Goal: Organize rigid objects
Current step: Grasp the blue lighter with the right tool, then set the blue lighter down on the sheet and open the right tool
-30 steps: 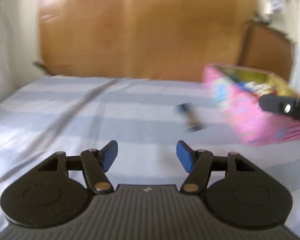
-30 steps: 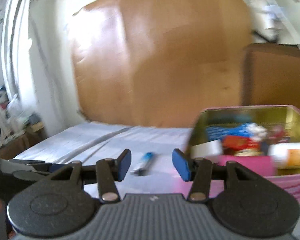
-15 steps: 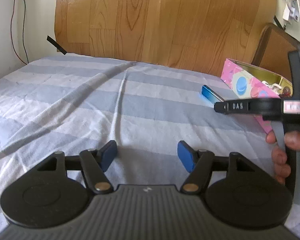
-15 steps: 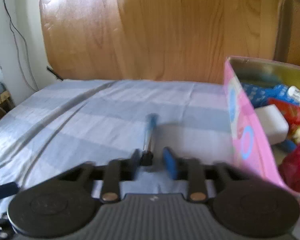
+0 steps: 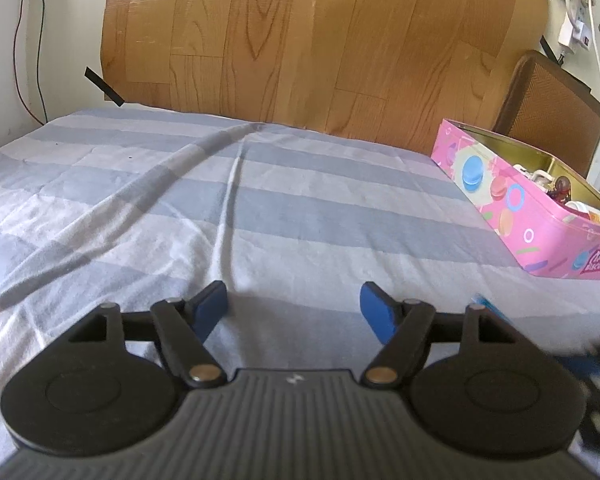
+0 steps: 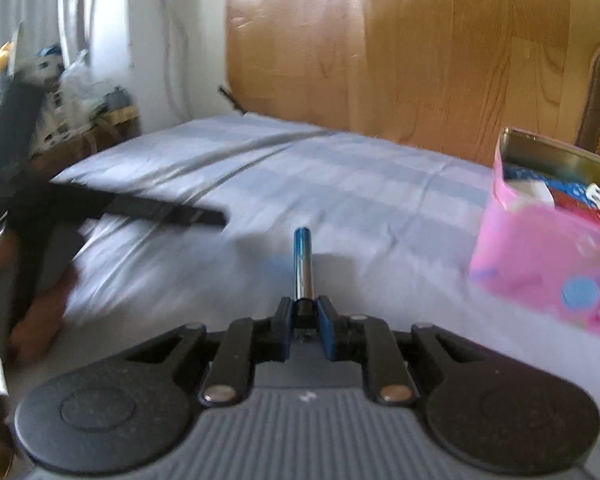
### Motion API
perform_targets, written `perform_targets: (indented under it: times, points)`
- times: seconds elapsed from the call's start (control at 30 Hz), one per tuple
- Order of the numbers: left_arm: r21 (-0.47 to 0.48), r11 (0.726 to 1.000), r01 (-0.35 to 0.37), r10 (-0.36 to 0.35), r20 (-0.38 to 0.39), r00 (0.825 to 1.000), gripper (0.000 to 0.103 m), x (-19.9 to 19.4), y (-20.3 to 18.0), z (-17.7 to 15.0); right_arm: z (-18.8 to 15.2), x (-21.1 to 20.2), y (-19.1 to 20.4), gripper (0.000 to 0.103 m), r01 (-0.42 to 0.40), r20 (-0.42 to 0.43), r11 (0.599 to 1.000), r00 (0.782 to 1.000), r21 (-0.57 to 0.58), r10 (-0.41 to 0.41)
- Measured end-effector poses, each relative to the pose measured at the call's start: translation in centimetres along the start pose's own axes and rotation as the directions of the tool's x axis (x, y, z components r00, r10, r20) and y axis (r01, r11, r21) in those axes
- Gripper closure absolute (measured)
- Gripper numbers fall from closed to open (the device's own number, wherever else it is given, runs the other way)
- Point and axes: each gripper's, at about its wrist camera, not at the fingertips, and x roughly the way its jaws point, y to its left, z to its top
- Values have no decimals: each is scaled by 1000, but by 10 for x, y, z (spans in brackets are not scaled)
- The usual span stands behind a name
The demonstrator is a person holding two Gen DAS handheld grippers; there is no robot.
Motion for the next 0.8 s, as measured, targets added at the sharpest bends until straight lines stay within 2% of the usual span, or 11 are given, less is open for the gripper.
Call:
perform_targets:
  times: [0.1,0.4,0.47,0.5,0.57,0.6,0.7,0.8]
  points:
    - [21,1000,-6,6,-4,1000,29,0,-3,-1,-20,-23,7,89,21,25,999,999,-30,-21]
    - [86,996,-33,35,-18,999,29,-2,-13,-3,-33,-42,3,86,60,56,998,997,18,-61]
    - [54,998,12,-11,-28,1000,29,-7,-15,-3,-37,-45,2,87,69,58,998,996,13,-69]
    - [3,997,79,-79,-37,996,29,-10,-17,-3,-40,-50,3,88,74,62,997,995,-3,-74]
    - [-86,968,237,-241,-44,969,29,-16,-26,-4,-48,-58,2,87,111,67,993,992,-36,-109]
    - [-96,952,292,-297,-48,954,29,-18,-36,-6,-51,-62,1,87,137,67,989,989,-45,-134]
    - [-33,925,379,-380,-70,922,29,-22,-77,-9,-59,-77,-13,85,210,63,976,976,-52,-206]
    - [5,889,459,-456,-109,883,29,-19,-111,-11,-70,-97,-34,82,295,69,955,953,-3,-294]
